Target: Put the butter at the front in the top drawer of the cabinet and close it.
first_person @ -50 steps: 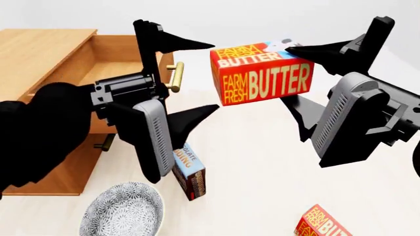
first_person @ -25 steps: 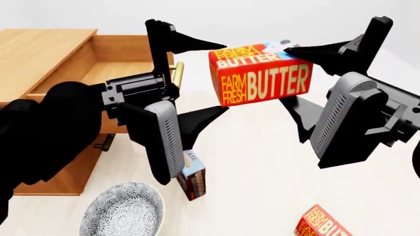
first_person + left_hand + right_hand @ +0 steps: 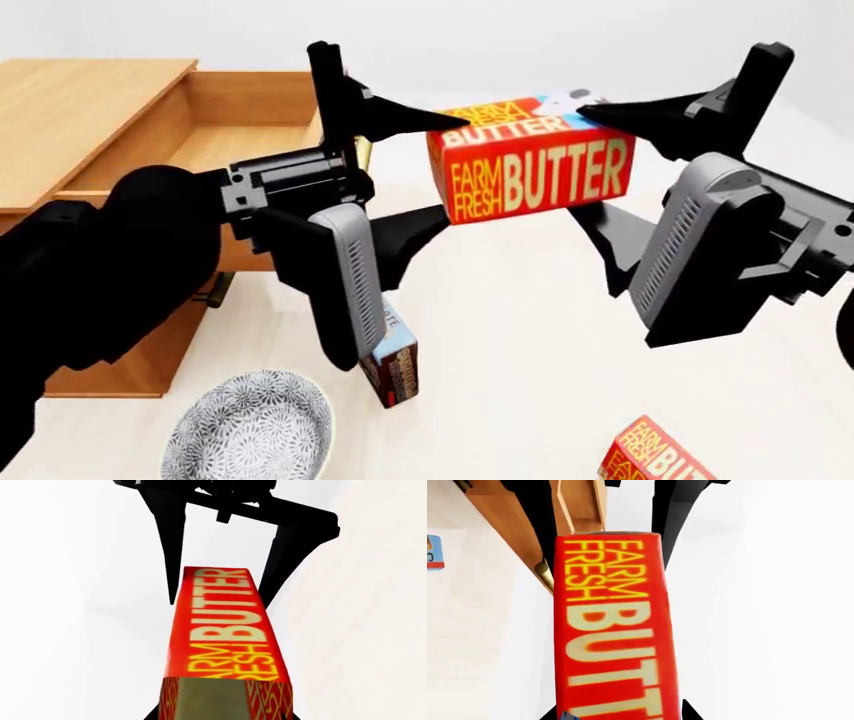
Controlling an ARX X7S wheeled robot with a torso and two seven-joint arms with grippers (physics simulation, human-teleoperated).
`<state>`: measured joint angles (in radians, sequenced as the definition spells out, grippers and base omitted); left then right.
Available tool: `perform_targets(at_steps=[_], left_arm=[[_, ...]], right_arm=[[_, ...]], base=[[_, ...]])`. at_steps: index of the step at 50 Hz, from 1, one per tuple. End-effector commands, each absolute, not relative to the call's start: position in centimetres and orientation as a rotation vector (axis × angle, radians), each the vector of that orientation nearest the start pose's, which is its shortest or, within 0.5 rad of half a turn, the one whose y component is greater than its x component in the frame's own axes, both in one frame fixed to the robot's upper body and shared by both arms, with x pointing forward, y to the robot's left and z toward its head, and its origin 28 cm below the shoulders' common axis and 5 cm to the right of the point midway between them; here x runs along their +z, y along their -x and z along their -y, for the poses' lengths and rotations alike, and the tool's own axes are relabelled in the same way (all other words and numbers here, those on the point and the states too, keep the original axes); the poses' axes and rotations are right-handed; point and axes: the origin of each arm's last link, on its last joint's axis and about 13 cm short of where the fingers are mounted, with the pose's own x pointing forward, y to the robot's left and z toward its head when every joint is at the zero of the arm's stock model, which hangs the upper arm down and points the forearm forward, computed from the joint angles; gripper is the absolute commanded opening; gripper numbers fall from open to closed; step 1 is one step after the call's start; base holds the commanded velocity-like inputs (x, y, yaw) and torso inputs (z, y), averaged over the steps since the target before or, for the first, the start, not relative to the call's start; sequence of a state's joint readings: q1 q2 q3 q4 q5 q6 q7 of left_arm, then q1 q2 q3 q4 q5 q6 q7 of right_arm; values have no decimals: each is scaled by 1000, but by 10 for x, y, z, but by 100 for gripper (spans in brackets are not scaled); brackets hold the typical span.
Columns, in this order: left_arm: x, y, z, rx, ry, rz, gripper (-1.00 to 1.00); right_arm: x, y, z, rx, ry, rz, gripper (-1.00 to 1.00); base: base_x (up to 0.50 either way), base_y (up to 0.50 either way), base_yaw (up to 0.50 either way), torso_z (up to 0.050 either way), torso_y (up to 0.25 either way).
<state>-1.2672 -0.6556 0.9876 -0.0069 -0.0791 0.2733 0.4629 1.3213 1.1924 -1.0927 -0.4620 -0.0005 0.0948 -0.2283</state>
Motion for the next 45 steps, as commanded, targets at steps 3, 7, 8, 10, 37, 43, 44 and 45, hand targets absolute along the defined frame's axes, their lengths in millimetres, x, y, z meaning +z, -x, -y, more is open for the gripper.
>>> perform_targets(at_steps=[3, 7, 8, 10, 37, 43, 44, 45], left_arm=[[300, -330, -217, -957, -1175, 796, -100], [301, -329, -217, -952, -1172, 800, -100], [301, -329, -217, -951, -1171, 801, -100], [302, -328, -217, -949, -1171, 800, -100], [317, -346, -267, -661, -1104, 652, -100], [328, -347, -276, -542, -931, 545, -100], [329, -347, -277, -526, -905, 525, -100], [330, -348, -278, -505, -863, 496, -100]], right_arm=[[329, -247, 194, 455, 1511, 668, -100], [329, -247, 194, 452, 1504, 655, 100], [329, -247, 194, 449, 1502, 649, 100], [328, -247, 194, 452, 1498, 643, 100], [310, -225, 223, 353, 1501, 515, 100], [303, -225, 224, 344, 1490, 498, 100], [303, -225, 224, 344, 1488, 496, 100], [302, -224, 224, 343, 1483, 494, 100]], base=[[0, 0, 0, 0, 0], [0, 0, 0, 0, 2], [0, 0, 0, 0, 0], [0, 0, 0, 0, 0], [0, 0, 0, 0, 1], [0, 0, 0, 2, 2], [0, 0, 0, 0, 0], [0, 0, 0, 0, 0]])
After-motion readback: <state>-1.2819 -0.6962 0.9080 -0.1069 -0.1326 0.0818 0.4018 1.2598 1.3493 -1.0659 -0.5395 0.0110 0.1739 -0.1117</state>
